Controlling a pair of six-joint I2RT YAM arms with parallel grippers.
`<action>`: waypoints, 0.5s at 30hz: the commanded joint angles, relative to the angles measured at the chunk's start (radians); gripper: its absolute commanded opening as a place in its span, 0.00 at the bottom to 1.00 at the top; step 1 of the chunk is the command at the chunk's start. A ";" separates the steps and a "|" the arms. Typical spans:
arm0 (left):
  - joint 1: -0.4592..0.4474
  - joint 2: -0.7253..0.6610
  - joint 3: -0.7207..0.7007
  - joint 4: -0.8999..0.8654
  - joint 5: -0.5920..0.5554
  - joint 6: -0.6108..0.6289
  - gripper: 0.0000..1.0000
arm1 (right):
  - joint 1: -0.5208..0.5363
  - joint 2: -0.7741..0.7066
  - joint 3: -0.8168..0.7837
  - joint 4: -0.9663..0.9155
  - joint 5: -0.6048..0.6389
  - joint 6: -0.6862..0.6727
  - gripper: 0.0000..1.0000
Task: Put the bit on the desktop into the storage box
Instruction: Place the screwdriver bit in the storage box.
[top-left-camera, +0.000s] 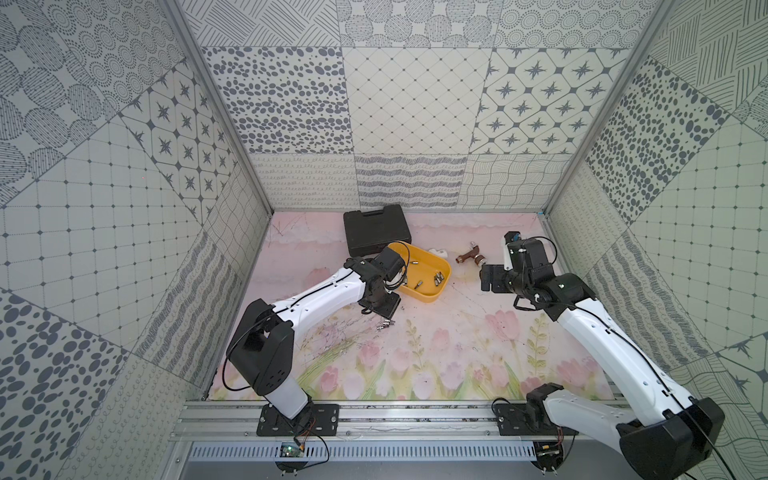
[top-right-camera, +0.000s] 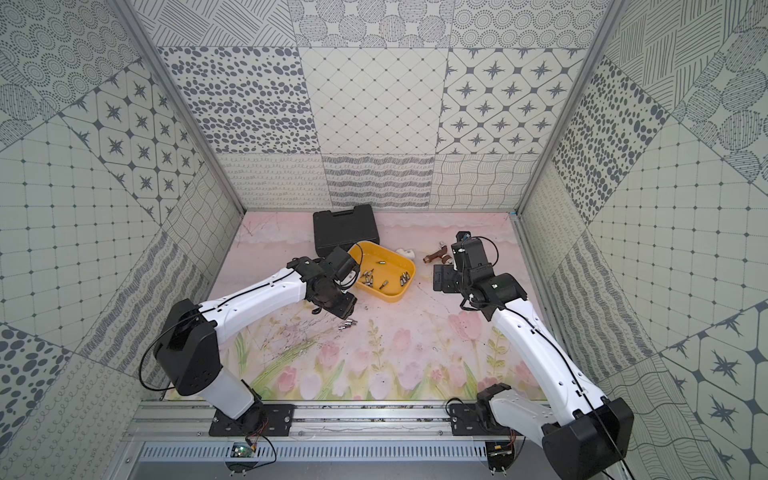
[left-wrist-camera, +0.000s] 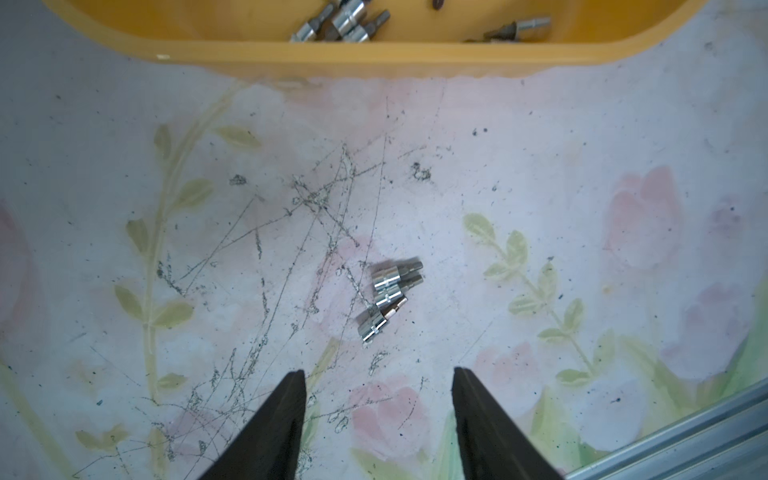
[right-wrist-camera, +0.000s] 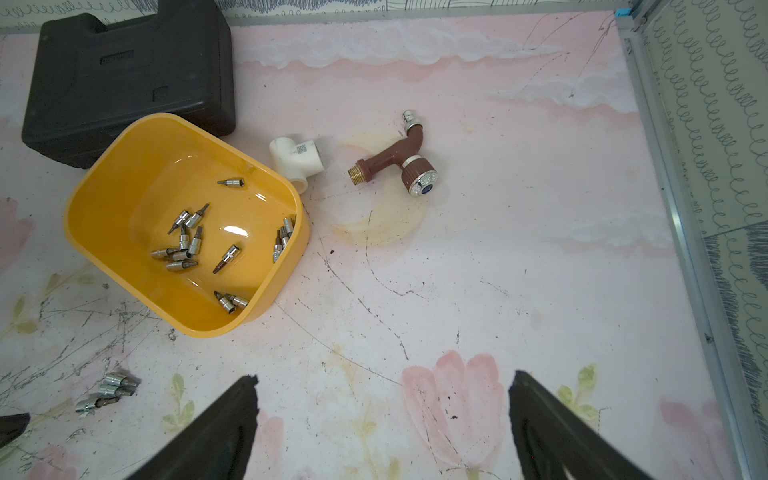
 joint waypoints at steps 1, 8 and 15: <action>0.004 0.014 -0.031 0.016 0.039 -0.021 0.60 | -0.003 -0.014 -0.001 0.017 -0.002 0.002 0.97; 0.003 0.074 -0.037 0.022 0.062 0.016 0.60 | -0.002 -0.013 -0.001 0.017 0.002 0.004 0.97; 0.003 0.123 -0.043 0.021 0.086 0.035 0.56 | -0.003 -0.005 -0.003 0.017 0.001 0.006 0.96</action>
